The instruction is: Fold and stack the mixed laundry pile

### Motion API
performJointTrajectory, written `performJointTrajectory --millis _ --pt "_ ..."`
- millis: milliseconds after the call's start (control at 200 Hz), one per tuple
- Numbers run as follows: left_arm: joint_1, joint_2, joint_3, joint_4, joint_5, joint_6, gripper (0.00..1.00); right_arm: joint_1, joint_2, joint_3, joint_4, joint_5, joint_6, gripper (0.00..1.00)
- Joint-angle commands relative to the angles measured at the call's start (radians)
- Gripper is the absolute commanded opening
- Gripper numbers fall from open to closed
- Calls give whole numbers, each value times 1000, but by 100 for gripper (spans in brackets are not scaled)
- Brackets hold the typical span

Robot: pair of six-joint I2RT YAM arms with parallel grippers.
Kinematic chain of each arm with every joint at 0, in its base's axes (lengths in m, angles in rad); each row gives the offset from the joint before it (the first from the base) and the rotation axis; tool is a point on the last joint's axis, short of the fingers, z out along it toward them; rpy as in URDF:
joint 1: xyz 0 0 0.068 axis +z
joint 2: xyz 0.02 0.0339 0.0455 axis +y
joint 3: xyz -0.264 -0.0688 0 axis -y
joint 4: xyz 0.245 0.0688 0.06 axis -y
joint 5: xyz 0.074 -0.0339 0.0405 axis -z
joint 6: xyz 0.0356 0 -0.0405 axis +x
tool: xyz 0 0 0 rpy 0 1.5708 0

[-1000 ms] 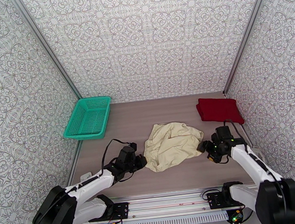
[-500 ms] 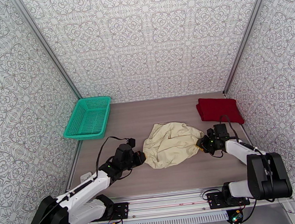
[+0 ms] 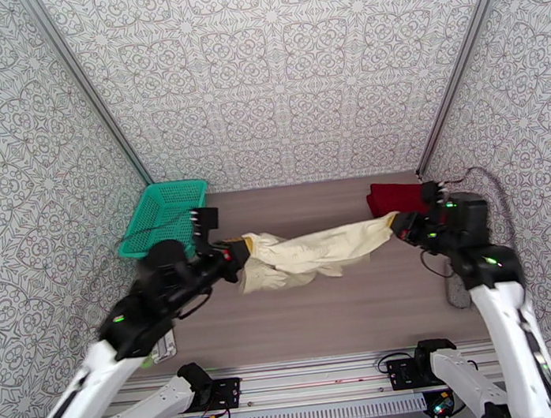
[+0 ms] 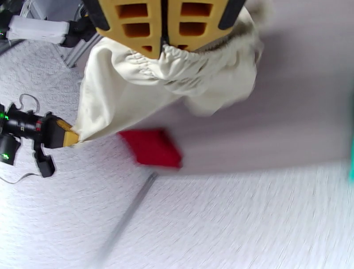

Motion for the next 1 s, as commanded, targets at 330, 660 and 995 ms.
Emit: performJointTrajectory --millis 330,660,995 --pt "374 409 385 -113 290 143 0 -8 260 246 38 24 55 0" --pt "603 846 758 310 491 150 0 -7 691 492 531 36 100 0" --pt "632 757 667 466 606 151 0 -7 691 538 636 0 142 0"
